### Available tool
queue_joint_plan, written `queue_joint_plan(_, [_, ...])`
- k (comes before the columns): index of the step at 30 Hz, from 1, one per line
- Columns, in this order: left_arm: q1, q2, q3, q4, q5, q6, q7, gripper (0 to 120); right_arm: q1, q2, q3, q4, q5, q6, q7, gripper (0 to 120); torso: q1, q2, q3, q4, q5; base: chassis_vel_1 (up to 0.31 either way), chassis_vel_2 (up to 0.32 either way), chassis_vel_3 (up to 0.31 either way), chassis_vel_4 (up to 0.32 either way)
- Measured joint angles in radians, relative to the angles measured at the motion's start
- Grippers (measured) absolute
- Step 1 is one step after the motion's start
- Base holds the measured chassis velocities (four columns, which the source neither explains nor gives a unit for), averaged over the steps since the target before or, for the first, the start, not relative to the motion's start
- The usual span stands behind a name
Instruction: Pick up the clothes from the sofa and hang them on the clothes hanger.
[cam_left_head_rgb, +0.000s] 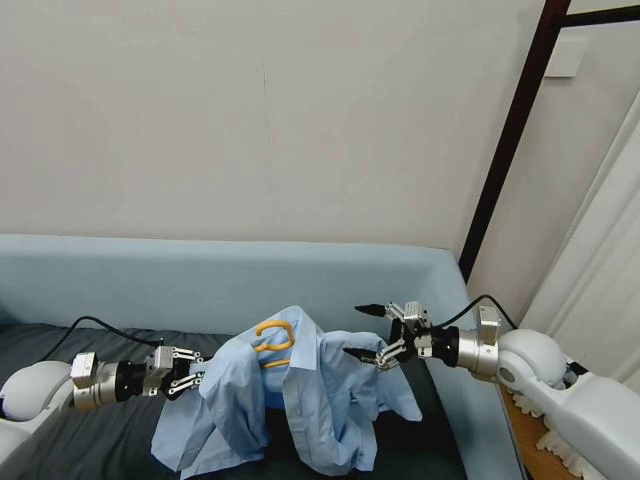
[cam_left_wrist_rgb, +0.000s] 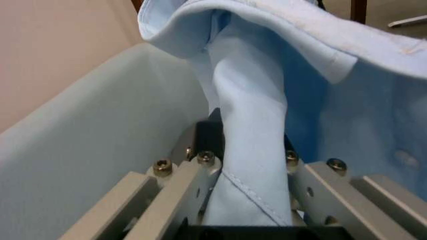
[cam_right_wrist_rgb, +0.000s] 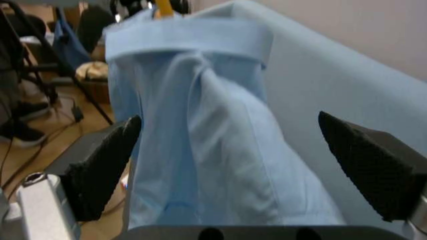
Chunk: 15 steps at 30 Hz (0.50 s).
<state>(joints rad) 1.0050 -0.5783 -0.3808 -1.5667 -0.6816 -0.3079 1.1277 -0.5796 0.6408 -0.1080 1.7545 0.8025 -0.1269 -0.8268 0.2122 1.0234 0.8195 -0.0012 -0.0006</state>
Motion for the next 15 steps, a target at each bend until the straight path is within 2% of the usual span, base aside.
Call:
queue_joint_plan(4, [-0.008,0.006,0.001,-0.01,0.001,0.0,0.001,7,0.017,-0.007,-0.015,-0.006,-0.048,-0.028,-0.021,94,0.0,0.0,0.0,-0.0001,0.0001,0.0,0.0,0.0,0.0])
queue_joint_plan(7, [-0.014,0.013,0.004,-0.016,0.006,0.0,0.006,7,0.043,-0.01,-0.042,-0.007,-0.063,-0.04,-0.028,81,0.0,0.0,0.0,0.0,0.0001,0.0,0.0,0.0,0.0])
queue_joint_plan(9, [-0.014,0.014,0.005,-0.017,0.008,0.0,0.008,7,0.048,-0.01,-0.048,-0.008,-0.065,-0.042,-0.028,79,0.0,0.0,0.0,0.0,0.0001,0.0,0.0,0.0,0.0])
queue_joint_plan(12, [-0.015,0.018,0.005,-0.028,0.02,0.001,0.016,7,0.066,-0.003,-0.069,-0.017,-0.082,-0.048,-0.034,65,0.0,0.0,0.0,0.0,0.0001,0.0,0.0,0.0,0.0])
queue_joint_plan(15, [-0.015,0.02,0.005,-0.033,0.022,0.002,0.018,7,0.069,0.003,-0.076,-0.023,-0.088,-0.05,-0.043,56,0.0,0.0,0.0,0.0,0.0001,0.0,0.0,0.0,0.0])
